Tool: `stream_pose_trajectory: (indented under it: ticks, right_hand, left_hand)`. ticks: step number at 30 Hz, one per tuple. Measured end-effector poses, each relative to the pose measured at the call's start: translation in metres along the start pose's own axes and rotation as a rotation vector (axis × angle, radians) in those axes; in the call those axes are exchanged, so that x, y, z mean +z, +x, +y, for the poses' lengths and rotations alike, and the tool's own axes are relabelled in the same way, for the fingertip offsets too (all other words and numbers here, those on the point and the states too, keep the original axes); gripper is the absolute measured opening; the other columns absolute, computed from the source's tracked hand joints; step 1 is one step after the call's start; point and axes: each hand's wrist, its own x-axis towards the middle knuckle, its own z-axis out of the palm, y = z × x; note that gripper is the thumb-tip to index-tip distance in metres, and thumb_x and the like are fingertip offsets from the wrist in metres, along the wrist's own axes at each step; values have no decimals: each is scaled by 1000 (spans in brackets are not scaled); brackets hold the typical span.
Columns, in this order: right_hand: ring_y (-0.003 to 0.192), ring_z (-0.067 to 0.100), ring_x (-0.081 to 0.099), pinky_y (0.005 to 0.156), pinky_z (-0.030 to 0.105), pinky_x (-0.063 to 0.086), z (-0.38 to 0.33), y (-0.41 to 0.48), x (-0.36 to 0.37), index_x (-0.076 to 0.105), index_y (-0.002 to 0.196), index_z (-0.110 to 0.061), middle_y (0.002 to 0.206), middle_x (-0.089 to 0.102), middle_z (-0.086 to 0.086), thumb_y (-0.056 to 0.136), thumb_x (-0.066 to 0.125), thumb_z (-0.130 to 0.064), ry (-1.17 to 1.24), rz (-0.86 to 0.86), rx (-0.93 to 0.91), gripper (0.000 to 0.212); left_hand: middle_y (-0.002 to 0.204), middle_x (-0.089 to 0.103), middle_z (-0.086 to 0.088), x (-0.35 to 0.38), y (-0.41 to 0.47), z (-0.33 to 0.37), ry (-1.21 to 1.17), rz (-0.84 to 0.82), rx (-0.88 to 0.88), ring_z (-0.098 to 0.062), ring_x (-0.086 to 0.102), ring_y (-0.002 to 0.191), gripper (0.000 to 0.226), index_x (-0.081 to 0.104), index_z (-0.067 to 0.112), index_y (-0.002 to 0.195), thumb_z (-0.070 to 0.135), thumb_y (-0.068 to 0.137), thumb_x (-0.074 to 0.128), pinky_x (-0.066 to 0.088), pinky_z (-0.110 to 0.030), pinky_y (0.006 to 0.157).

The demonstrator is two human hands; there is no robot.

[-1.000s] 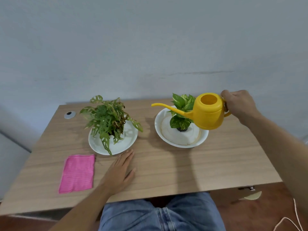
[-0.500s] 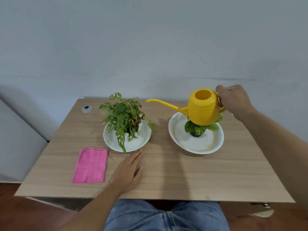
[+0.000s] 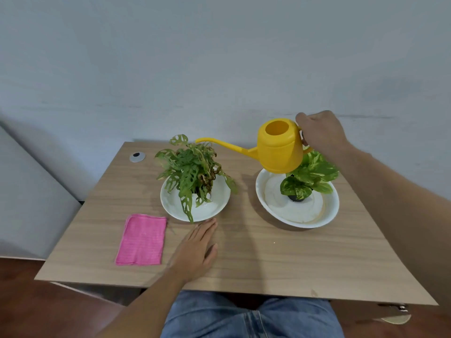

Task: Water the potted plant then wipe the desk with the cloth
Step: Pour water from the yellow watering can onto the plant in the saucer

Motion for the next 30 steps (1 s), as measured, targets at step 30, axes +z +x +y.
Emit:
stream_pose_trajectory:
  ticks: [30]
  right_hand:
    - [71, 29, 43, 67, 38, 36, 34, -4, -14, 50, 69, 0, 74, 50, 21, 99, 55, -33, -7, -2, 70, 45]
  left_hand:
    - [187, 20, 9, -2, 1, 1, 10, -20, -16, -6, 11, 173, 72, 25, 21, 179, 50, 115, 37, 13, -40, 142]
